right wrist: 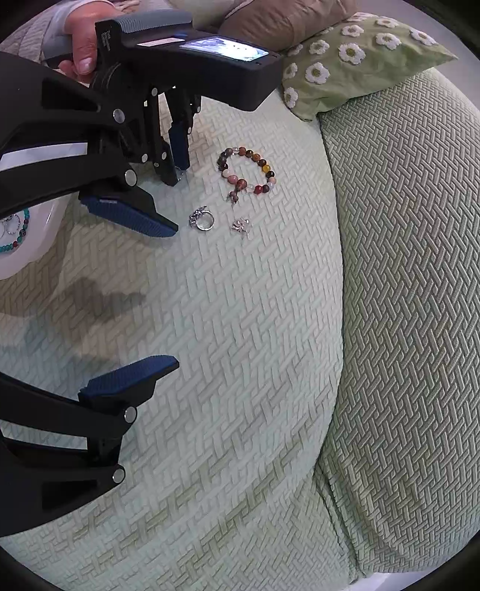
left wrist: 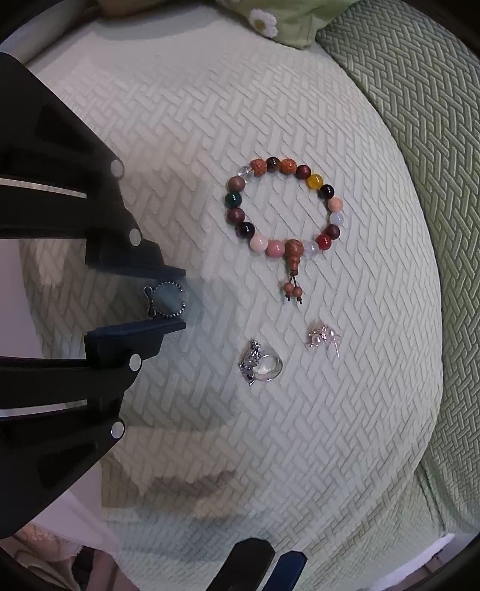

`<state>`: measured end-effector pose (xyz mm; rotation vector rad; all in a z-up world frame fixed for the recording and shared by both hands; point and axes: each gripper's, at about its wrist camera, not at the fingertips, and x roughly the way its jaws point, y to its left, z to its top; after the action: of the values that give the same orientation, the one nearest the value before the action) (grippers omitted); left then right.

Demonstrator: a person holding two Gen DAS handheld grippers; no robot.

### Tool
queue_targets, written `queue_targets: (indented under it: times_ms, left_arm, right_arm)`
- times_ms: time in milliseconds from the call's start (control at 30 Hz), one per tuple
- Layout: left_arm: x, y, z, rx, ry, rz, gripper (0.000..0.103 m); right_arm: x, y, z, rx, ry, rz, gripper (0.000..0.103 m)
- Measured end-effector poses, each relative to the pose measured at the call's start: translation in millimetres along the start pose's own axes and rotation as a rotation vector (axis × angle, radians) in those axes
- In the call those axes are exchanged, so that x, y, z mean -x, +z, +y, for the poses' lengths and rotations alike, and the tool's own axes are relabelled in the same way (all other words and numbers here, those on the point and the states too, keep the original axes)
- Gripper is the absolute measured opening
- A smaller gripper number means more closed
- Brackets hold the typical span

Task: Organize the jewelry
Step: 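Grasp the silver bow ring with the left tool while the right tool grasps a silver ring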

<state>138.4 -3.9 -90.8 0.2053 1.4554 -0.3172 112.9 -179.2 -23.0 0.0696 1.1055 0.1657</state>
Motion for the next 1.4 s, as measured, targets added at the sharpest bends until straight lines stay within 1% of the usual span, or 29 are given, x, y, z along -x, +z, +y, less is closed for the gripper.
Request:
queue_targets:
  times_ms: [167, 267, 333, 400, 467, 567, 700, 733, 800, 867, 900, 967, 1067, 1233, 1333, 1400]
  left_arm:
    - [10.4, -9.2, 3.3, 0.003, 0.008, -0.017, 0.02]
    - [31.8, -16.2, 24.1, 0.043, 0.016, -0.064, 0.02]
    - [42.1, -21.6, 35.2, 0.071, 0.013, -0.085, 0.02]
    - [49.6, -27.3, 50.6, 0.104, 0.026, -0.103, 0.02]
    - [52.0, -30.4, 63.2, 0.135, 0.034, -0.108, 0.02]
    - [50.6, -33.9, 78.3, 0.163, 0.023, -0.103, 0.02]
    - [49.5, -34.1, 89.9, 0.175, 0.017, -0.102, 0.02]
    - [51.3, -34.6, 89.7, 0.176, 0.013, -0.102, 0.02]
    - [52.2, -34.4, 93.9, 0.18, 0.005, -0.103, 0.02]
    - [50.5, -31.1, 92.7, 0.175, 0.002, -0.099, 0.02]
    - [50.1, -29.5, 94.0, 0.173, 0.0, -0.099, 0.02]
    - [48.8, -28.0, 91.6, 0.168, -0.001, -0.099, 0.02]
    - [48.0, -27.8, 92.2, 0.169, -0.004, -0.099, 0.02]
    - [48.5, -29.9, 94.5, 0.164, -0.005, -0.103, 0.02]
    - [56.2, -34.2, 94.8, 0.154, -0.004, -0.12, 0.02]
    - [70.0, -40.5, 93.4, 0.15, -0.003, -0.149, 0.02]
  right_arm:
    - [-8.9, 2.8, 6.5, 0.002, 0.0, 0.02, 0.066]
    - [-19.3, 12.2, 17.6, 0.004, 0.023, 0.041, 0.066]
    - [-29.7, 19.9, 29.3, 0.011, 0.046, 0.061, 0.066]
    - [-40.3, 26.8, 41.9, 0.033, 0.053, 0.081, 0.066]
    - [-51.8, 33.7, 52.8, 0.047, 0.042, 0.101, 0.066]
    - [-68.6, 41.0, 64.9, 0.06, 0.033, 0.136, 0.066]
    - [-85.0, 40.7, 76.8, 0.086, 0.03, 0.179, 0.065]
    - [-87.4, 40.7, 79.3, 0.092, 0.025, 0.185, 0.064]
    - [-92.8, 39.4, 86.3, 0.117, 0.009, 0.199, 0.057]
    - [-98.1, 36.8, 92.6, 0.139, 0.017, 0.217, 0.041]
    - [-100.3, 35.2, 94.3, 0.149, 0.016, 0.225, 0.037]
    - [-104.7, 32.9, 98.5, 0.173, -0.021, 0.225, 0.027]
    - [-104.9, 33.5, 99.9, 0.177, -0.022, 0.214, 0.024]
    - [-100.0, 35.0, 96.9, 0.167, -0.011, 0.191, 0.023]
    - [-81.5, 37.0, 87.7, 0.164, -0.005, 0.159, 0.023]
    - [-54.9, 36.6, 85.0, 0.163, 0.01, 0.111, 0.023]
